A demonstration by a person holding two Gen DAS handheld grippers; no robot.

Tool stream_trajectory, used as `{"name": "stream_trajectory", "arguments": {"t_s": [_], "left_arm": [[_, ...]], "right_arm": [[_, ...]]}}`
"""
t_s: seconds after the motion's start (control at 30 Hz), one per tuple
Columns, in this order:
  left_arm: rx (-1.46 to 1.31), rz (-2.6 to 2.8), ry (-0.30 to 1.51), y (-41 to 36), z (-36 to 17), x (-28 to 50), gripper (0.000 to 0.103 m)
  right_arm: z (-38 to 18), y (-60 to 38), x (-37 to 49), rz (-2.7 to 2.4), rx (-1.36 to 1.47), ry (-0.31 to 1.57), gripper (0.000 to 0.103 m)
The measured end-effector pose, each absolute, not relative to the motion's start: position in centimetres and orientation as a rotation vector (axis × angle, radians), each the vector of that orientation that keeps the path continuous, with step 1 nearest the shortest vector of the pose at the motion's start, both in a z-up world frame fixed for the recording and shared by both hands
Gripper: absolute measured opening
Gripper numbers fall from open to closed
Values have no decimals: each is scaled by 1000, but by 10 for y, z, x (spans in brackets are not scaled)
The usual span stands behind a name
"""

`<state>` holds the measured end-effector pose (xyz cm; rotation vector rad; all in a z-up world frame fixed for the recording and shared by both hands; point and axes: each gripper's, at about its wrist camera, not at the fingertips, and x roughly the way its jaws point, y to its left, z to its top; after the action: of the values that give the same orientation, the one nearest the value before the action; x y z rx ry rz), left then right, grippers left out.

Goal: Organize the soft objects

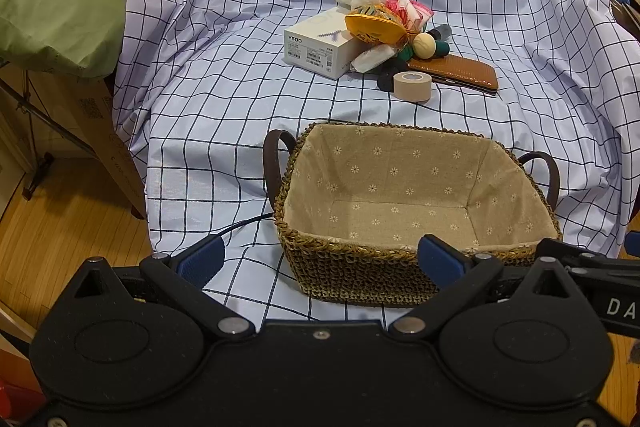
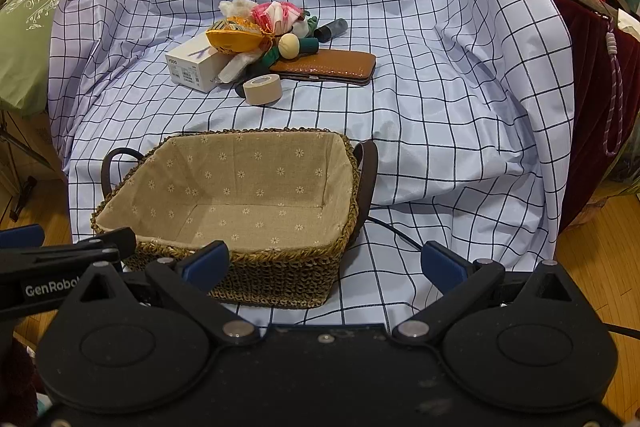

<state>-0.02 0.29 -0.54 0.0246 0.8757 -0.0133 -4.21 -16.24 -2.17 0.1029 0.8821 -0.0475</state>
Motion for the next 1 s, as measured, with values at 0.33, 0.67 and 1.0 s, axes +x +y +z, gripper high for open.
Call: {"name": "stream_trajectory", "arguments": {"t_s": [0.33, 0.67, 1.0], "left_arm": [[24, -14, 875, 3, -5, 0, 100], [20, -11, 875, 8, -9, -2, 100], [-1, -26, 858, 10, -2, 4, 100]], "right_arm": [[-22, -162, -42, -49, 103, 882, 103], [-23, -164, -44, -53, 110, 885, 102], [-19, -167, -36, -65, 111, 872, 103]]}}
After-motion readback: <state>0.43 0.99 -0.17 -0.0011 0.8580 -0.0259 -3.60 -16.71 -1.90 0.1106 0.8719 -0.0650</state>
